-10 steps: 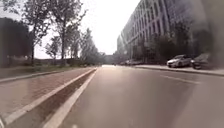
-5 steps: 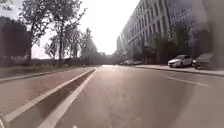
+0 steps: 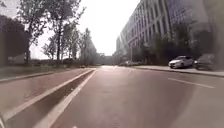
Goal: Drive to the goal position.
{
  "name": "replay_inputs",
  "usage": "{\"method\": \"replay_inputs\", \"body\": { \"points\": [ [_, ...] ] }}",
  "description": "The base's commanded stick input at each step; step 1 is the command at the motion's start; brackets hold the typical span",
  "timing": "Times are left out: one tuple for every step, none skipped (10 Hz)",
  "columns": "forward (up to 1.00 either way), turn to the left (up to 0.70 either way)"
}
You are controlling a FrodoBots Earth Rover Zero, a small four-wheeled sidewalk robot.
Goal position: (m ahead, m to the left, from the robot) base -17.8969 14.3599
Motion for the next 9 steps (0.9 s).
{"method": "replay_inputs", "body": {
  "points": [
    [0.45, 0.00],
    [0.45, 0.00],
    [0.45, 0.00],
    [0.45, 0.00],
    [0.45, 0.00],
    [0.45, 0.00],
    [0.45, 0.00],
    [0.45, 0.00],
    [0.45, 0.00]
  ]
}}
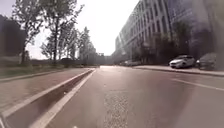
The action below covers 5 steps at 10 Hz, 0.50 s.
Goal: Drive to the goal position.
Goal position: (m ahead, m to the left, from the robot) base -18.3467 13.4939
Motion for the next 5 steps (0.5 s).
{"method": "replay_inputs", "body": {
  "points": [
    [0.45, 0.00],
    [0.45, 0.00],
    [0.45, 0.00],
    [0.45, 0.00],
    [0.45, 0.00]
  ]
}}
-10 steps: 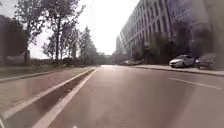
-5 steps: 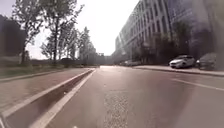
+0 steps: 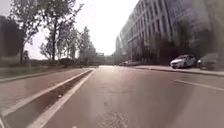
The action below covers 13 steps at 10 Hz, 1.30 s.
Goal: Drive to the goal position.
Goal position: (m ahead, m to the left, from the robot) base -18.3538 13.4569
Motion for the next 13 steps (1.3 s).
{"method": "replay_inputs", "body": {
  "points": [
    [0.45, 0.00],
    [0.45, 0.00],
    [0.45, 0.00],
    [0.45, 0.00],
    [0.45, 0.00],
    [0.45, 0.00],
    [0.45, 0.00],
    [0.45, 0.00],
    [0.45, 0.00],
    [0.45, 0.00],
    [0.45, 0.00],
    [0.45, 0.00],
    [0.45, 0.00]
  ]
}}
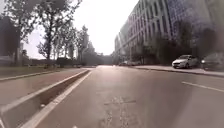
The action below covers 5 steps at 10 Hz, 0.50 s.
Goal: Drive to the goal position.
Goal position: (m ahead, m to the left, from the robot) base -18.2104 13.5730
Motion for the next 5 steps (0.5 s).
{"method": "replay_inputs", "body": {
  "points": [
    [0.45, 0.00],
    [0.45, 0.00],
    [0.45, 0.27],
    [0.45, 0.27],
    [0.45, 0.27]
  ]
}}
